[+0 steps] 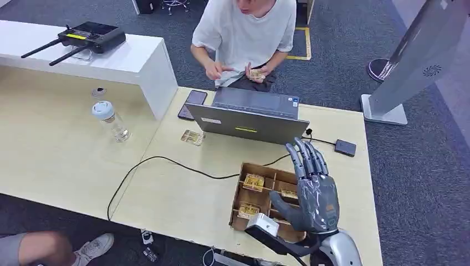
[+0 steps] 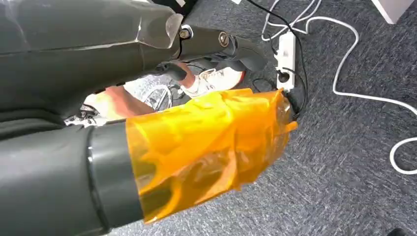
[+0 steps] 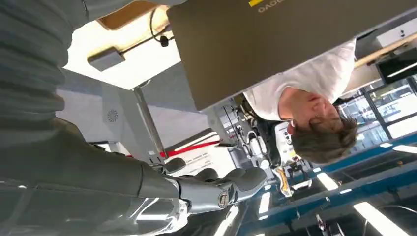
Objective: Pass the card to the sensor for recognition and then transmit it.
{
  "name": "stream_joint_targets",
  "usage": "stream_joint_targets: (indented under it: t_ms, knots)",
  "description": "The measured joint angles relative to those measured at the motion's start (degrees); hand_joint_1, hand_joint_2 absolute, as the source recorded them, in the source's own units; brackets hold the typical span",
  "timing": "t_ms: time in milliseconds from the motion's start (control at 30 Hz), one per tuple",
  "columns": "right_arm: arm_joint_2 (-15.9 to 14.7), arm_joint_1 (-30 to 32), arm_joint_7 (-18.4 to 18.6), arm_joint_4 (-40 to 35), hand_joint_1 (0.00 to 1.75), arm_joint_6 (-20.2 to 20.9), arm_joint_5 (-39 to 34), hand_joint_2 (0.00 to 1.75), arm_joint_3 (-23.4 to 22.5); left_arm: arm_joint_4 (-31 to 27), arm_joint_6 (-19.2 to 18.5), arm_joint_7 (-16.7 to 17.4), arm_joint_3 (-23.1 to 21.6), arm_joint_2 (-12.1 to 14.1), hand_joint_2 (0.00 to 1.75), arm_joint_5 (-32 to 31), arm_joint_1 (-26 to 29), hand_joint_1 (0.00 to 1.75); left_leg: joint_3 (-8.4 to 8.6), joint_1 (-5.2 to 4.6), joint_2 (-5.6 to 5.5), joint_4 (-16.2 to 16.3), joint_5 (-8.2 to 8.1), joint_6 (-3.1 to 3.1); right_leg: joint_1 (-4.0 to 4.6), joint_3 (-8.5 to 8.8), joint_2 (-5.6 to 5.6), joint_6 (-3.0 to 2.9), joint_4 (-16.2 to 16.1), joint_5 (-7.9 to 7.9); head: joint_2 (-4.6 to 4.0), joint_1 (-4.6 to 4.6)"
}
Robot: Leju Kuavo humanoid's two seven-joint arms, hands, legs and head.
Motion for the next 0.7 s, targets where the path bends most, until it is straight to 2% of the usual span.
stream_joint_targets:
  t_ms: [533, 667, 700]
  knots:
    - [0.0, 0.3, 0.0, 3.0, 0.0, 1.1, -0.2, 1.75, -0.1, 0.0, 0.0, 0.0, 0.1, 0.0, 0.0, -0.1, 0.0, 0.0, 0.0, 0.0, 0.0, 0.0, 0.0, 0.0, 0.0, 0.0, 0.0, 0.0, 0.0, 0.0, 0.0, 0.0]
    - [0.0, 0.4, 0.0, 3.5, 0.03, 1.2, -0.2, 1.75, -0.1, 0.0, 0.0, 0.0, 0.1, 0.0, 0.0, -0.2, 0.0, 0.0, 0.0, 0.0, 0.0, 0.0, 0.0, 0.0, 0.0, 0.0, 0.0, 0.0, 0.0, 0.0, 0.0, 0.0]
    - [0.0, 0.4, 0.0, 3.5, 0.1, 1.2, -0.2, 1.75, -0.1, 0.0, 0.0, 0.0, 0.1, 0.0, 0.0, -0.3, 0.0, 0.0, 0.0, 0.0, 0.0, 0.0, 0.0, 0.0, 0.0, 0.0, 0.0, 0.0, 0.0, 0.0, 0.0, 0.0]
